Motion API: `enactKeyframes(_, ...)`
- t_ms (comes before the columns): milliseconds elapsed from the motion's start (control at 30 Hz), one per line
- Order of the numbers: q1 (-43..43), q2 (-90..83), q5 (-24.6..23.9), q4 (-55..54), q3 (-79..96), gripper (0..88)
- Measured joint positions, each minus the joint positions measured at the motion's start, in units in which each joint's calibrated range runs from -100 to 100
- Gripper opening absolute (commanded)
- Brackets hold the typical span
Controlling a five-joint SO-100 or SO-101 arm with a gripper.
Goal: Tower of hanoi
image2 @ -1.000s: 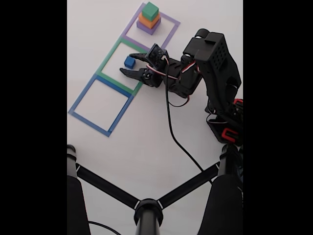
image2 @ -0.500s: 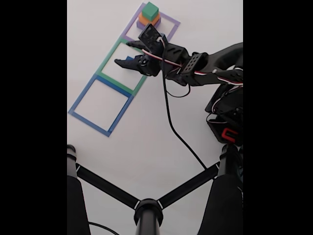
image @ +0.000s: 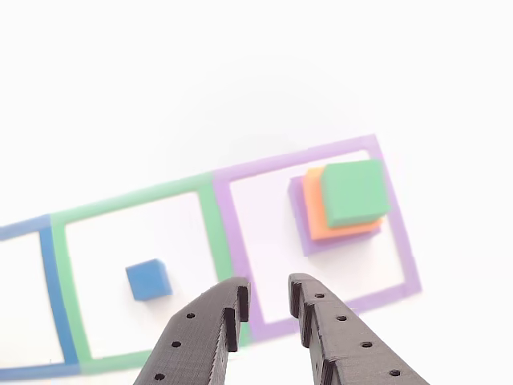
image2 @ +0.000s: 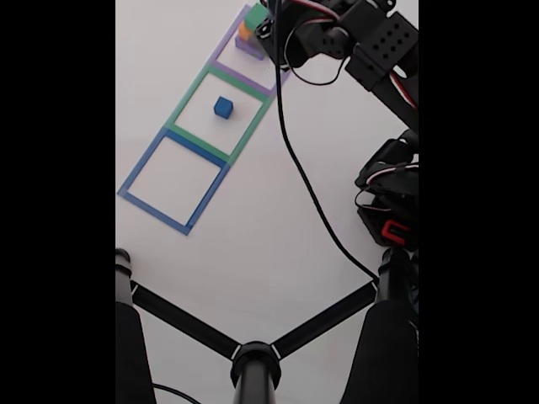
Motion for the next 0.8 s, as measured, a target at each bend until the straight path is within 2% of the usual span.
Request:
enactKeyframes(200, 3.8, 4.6, 0.0, 24.4, -26.5, 1.7)
enactKeyframes(333, 5.6, 5.8, 0.0, 30.4, -35.4, 10.9)
enactKeyframes(400, 6.6, 6.1, 0.0, 30.4, -35.7, 18.4)
enactKeyframes(533, 8.7, 5.3, 0.0, 26.2, -30.0, 24.4)
enactKeyframes(800, 11.8, -2.5, 0.0, 2.1, 0.0, 31.2)
